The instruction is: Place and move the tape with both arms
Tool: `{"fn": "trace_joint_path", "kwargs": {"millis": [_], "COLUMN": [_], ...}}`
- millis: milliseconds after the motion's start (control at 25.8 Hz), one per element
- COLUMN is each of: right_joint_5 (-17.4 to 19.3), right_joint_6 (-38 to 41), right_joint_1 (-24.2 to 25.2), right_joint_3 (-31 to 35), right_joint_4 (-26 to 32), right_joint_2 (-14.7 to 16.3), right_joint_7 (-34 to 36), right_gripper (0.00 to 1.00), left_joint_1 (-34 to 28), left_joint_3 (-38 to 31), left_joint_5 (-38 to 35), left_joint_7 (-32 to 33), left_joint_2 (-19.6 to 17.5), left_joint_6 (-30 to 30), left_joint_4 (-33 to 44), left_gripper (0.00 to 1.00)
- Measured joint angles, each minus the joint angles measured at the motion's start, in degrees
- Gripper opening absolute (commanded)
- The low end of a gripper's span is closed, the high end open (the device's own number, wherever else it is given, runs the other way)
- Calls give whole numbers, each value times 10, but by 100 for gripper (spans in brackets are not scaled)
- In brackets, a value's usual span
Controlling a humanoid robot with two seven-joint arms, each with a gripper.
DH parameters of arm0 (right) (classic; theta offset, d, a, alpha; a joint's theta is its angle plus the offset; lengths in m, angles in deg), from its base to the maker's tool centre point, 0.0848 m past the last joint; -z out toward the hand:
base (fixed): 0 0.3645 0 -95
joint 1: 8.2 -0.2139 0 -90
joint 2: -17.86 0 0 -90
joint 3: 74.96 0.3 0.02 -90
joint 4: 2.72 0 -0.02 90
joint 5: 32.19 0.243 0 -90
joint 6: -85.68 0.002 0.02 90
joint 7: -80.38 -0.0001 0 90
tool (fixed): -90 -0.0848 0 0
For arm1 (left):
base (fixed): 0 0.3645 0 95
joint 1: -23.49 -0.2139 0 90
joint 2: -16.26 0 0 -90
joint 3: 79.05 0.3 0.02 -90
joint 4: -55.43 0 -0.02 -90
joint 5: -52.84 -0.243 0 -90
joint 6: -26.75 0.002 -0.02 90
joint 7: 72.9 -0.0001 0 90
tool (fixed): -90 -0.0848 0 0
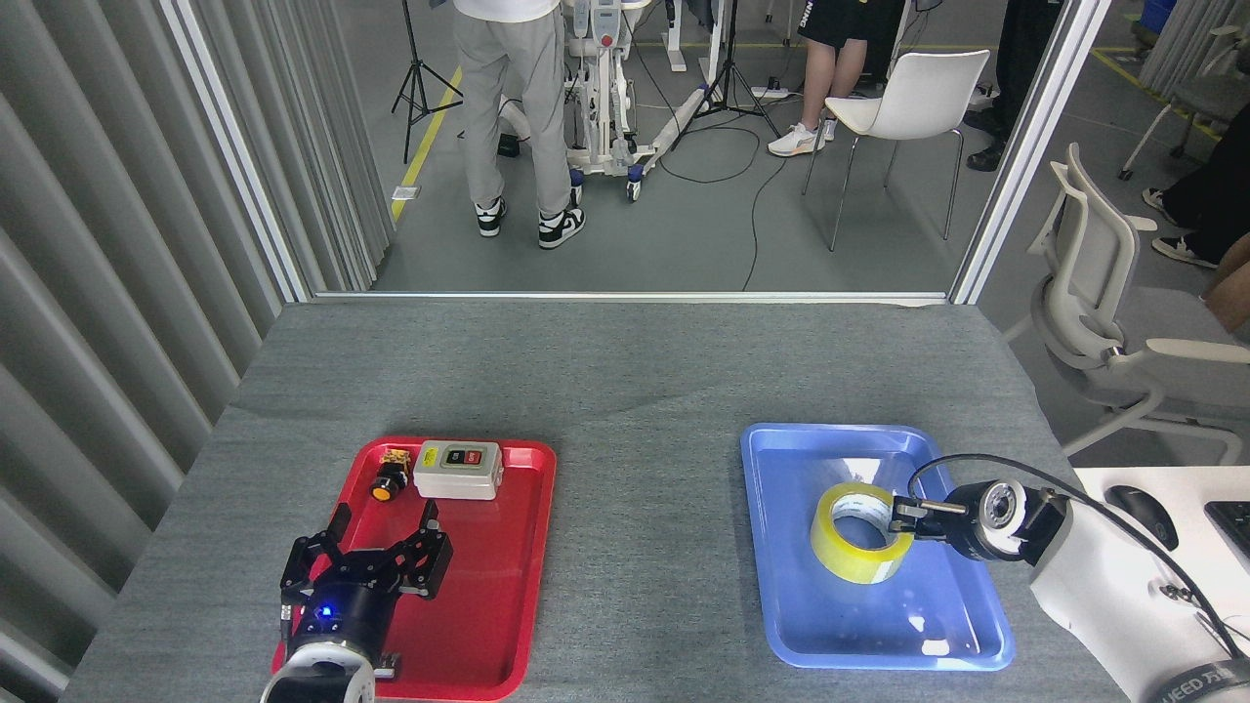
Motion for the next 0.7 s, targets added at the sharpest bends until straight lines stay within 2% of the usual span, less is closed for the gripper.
{"fn": "trace_joint_path", "kwargs": {"millis": [155, 233, 388, 543, 698], "right_joint_5": [-18, -45, -128, -226, -325], "right_joint_6": [11, 13, 16, 24, 30], "right_joint_1": [5, 12, 49, 143, 226], "right_joint_3": [2, 4, 37, 118, 190], "right_joint_4": [20, 32, 54, 120, 191], "right_joint_2": [0, 1, 0, -9, -37], "right_joint_7": [32, 73, 201, 368, 486], "right_gripper": [86, 97, 99, 99, 100], "left_joint_1": [-2, -2, -4, -5, -6], "left_joint_3": [0, 0, 0, 0, 0], "left_joint_5": [-1, -1, -1, -1, -2], "left_joint_7": [0, 1, 1, 0, 0], "left_joint_2": [0, 0, 0, 1, 1], "left_joint_6": [1, 1, 8, 13, 15], "left_joint_4": [0, 0, 0, 2, 3], "left_gripper": [100, 100, 100, 100, 100]}}
